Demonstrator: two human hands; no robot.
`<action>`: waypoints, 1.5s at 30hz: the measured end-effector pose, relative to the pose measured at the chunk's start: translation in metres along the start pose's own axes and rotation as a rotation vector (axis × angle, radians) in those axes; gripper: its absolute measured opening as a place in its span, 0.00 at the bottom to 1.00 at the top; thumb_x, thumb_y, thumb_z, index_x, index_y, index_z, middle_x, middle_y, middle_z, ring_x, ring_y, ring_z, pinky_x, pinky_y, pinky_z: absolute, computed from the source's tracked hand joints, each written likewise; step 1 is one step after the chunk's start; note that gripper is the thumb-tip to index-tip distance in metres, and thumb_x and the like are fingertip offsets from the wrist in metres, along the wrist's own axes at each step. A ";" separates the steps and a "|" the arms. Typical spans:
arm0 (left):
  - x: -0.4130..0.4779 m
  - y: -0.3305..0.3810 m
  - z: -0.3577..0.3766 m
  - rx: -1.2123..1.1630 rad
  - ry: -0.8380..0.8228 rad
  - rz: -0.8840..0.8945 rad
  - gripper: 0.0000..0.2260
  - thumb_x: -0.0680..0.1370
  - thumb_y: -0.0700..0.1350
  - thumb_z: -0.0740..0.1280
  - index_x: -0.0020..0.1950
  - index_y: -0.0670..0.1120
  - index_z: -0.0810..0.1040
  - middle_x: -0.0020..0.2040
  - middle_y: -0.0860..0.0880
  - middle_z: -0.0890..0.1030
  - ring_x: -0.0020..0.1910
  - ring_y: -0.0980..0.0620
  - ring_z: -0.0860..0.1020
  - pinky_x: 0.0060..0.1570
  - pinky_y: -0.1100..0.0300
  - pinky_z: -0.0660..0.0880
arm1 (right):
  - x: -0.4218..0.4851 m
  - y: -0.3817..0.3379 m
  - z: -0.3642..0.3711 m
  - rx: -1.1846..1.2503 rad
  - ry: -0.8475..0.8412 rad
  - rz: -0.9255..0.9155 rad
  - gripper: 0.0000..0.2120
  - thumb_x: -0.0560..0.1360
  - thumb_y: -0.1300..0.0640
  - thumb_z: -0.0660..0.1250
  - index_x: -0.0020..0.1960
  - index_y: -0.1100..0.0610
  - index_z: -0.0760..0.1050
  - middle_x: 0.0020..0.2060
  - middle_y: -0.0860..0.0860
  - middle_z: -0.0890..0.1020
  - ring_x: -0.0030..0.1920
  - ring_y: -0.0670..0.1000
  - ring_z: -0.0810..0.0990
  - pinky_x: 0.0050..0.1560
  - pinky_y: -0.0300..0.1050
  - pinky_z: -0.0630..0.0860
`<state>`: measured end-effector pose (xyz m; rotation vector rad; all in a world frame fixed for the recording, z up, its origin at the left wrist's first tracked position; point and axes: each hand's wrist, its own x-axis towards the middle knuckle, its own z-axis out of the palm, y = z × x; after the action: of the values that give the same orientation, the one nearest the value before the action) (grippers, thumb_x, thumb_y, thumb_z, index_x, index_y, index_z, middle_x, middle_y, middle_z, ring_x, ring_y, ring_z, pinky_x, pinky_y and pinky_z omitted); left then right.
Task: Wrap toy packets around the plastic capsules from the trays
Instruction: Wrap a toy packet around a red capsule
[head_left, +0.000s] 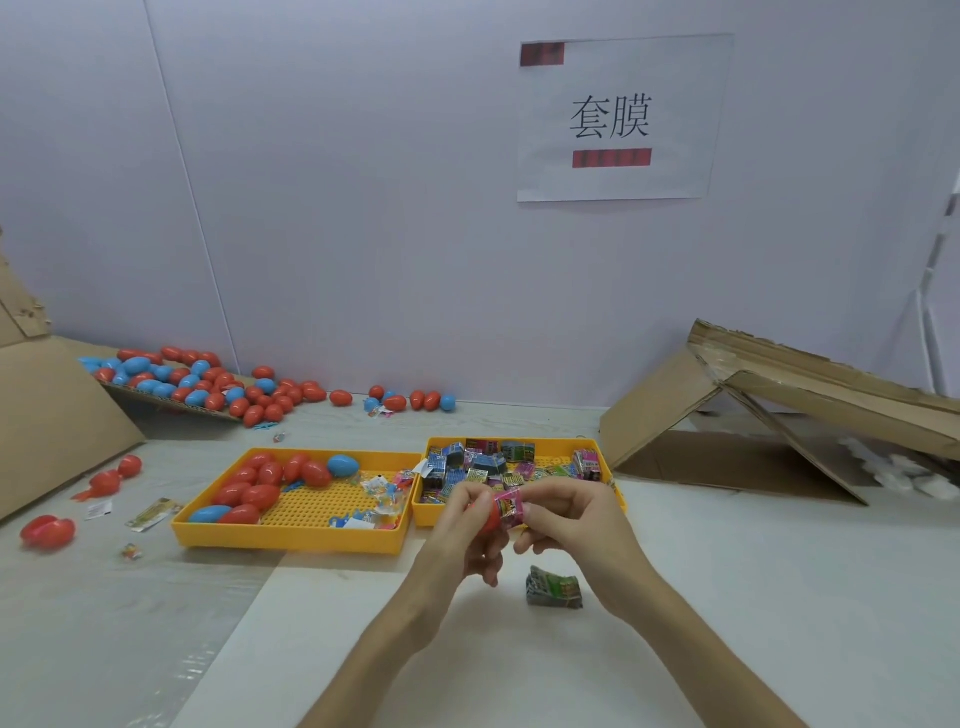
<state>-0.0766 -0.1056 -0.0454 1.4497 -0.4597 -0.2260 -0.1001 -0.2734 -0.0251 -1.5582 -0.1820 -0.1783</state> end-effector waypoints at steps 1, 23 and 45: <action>0.000 0.001 0.000 0.011 0.001 0.008 0.18 0.78 0.56 0.62 0.56 0.42 0.69 0.33 0.51 0.73 0.31 0.51 0.72 0.34 0.59 0.73 | 0.000 0.000 0.000 0.003 0.007 -0.003 0.12 0.77 0.69 0.68 0.45 0.55 0.85 0.36 0.61 0.85 0.33 0.54 0.85 0.35 0.41 0.79; 0.000 0.000 0.001 0.062 0.058 0.037 0.07 0.84 0.44 0.61 0.56 0.41 0.68 0.34 0.49 0.74 0.32 0.52 0.73 0.32 0.59 0.72 | 0.000 0.000 0.004 -0.190 0.069 -0.197 0.10 0.73 0.63 0.76 0.48 0.49 0.85 0.42 0.50 0.87 0.42 0.51 0.85 0.43 0.44 0.81; 0.004 -0.007 -0.007 -0.098 -0.026 0.002 0.16 0.78 0.54 0.65 0.58 0.44 0.68 0.34 0.51 0.69 0.31 0.51 0.71 0.34 0.59 0.73 | -0.001 0.004 0.004 -0.465 0.104 -0.491 0.10 0.70 0.64 0.78 0.45 0.49 0.85 0.42 0.43 0.82 0.38 0.49 0.80 0.35 0.40 0.76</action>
<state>-0.0687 -0.1021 -0.0524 1.3521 -0.4658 -0.2623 -0.1003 -0.2693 -0.0291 -1.9370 -0.4655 -0.7283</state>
